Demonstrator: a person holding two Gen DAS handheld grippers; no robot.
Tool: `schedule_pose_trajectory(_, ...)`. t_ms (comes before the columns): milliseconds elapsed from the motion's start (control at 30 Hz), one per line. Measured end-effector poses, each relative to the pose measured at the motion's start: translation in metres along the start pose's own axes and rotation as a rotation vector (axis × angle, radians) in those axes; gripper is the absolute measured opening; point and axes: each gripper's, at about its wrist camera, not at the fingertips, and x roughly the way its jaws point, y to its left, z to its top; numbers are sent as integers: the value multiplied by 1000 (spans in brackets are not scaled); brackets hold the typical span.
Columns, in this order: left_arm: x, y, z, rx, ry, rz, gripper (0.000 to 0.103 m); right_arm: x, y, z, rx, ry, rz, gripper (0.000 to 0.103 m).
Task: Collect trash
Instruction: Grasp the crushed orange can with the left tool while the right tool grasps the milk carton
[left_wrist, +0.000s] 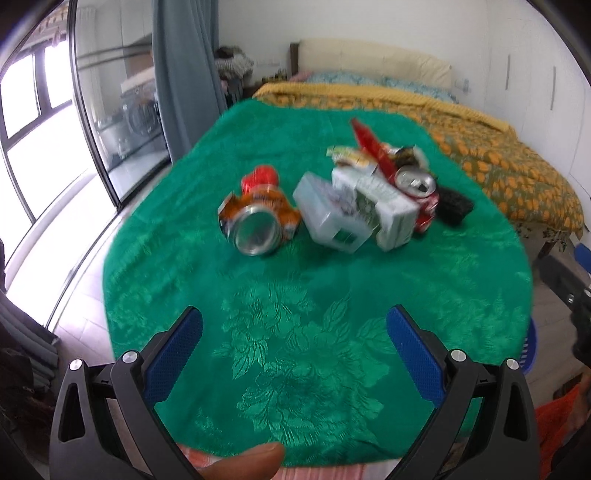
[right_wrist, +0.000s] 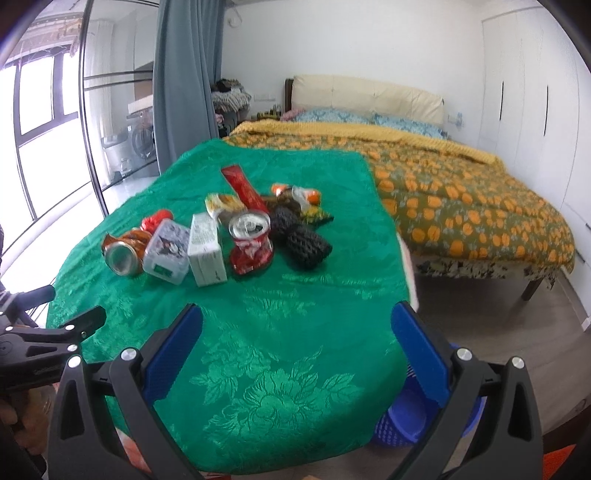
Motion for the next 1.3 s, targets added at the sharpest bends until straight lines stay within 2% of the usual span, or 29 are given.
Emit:
schedule_pose_trajectory(67,16,6,0,-26,38,-11,99,10,-2,-4,8,20,12,98)
schedule_pose_trajectory(200,39,17,-5,-43,75,28,99,27,-2,-14,19,63,56,98)
schedule_pose_trajectory(400,52,44,3,-60,75,-39,99,39,0,-20,26,84,119,98)
schedule_pose_trajectory(600,65,63,35,85,12,-65,99,45,1,-21,21,110,131,98)
schedule_pose_trajectory(767,75,66,49,180,-18,-70,98,46,5,-18,9,112,143,98)
schedule_pose_trajectory(800,78,68,52,185,-19,-76,96,47,7,-15,0,113,152,98)
schedule_pose_trajectory(900,84,69,56,207,-18,-119,77,53,17,1,-18,104,215,98)
schedule_pose_trajectory(967,87,67,57,222,-18,-136,56,62,26,15,-30,93,269,98)
schedule_pose_trajectory(1000,89,66,56,225,-17,-138,49,69,32,22,-42,93,292,98)
schedule_pose_trajectory(1067,90,65,55,217,-4,-156,24,84,44,33,-63,112,316,95)
schedule_pose_trajectory(1133,88,67,53,183,4,-181,16,105,56,43,-79,153,348,86)
schedule_pose_trajectory(1267,75,67,44,146,8,-222,15,138,74,50,-109,210,317,65)
schedule_pose_trajectory(1300,70,65,40,140,9,-239,15,144,75,51,-104,222,308,54)
